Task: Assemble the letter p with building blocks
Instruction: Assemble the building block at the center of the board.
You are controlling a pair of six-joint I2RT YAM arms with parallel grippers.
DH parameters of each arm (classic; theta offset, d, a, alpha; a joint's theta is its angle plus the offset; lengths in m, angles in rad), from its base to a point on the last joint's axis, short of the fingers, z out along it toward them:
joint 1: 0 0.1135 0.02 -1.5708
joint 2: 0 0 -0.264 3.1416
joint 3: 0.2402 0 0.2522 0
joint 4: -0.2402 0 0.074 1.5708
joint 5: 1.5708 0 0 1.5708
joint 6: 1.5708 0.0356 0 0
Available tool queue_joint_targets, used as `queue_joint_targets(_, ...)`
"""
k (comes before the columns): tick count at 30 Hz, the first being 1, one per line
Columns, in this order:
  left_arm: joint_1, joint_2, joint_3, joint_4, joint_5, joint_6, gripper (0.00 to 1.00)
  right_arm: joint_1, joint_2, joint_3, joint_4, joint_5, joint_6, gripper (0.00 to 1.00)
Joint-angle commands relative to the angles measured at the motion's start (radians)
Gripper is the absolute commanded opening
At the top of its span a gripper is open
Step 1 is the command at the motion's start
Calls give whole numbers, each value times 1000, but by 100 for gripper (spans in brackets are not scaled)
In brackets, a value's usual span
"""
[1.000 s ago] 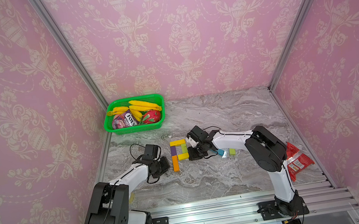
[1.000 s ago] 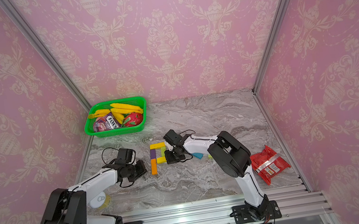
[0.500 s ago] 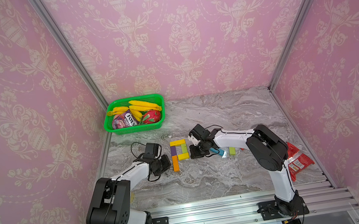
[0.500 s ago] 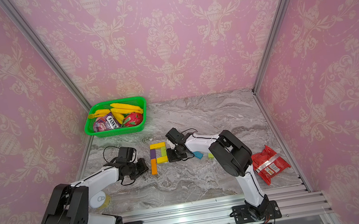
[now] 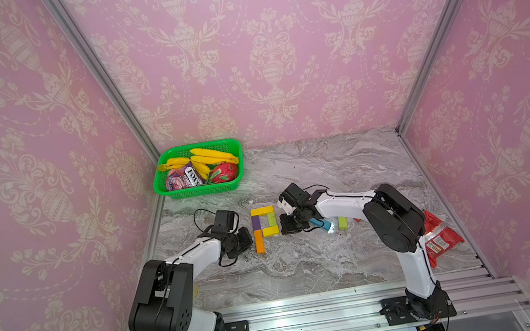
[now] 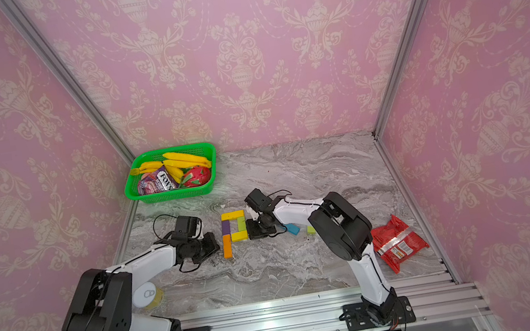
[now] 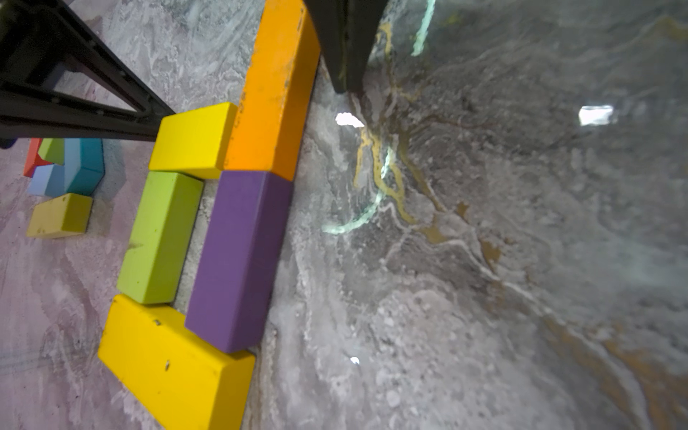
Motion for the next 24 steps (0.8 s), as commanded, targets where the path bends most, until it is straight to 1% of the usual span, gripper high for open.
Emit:
queue_joint_targets(1,6,28,13,-16,4,10,0,-4,54,14,-35,11,-8,10)
queue_joint_targets(24,4,63,32,10,21,6,0,-2,71,34,-38,3,-3,10)
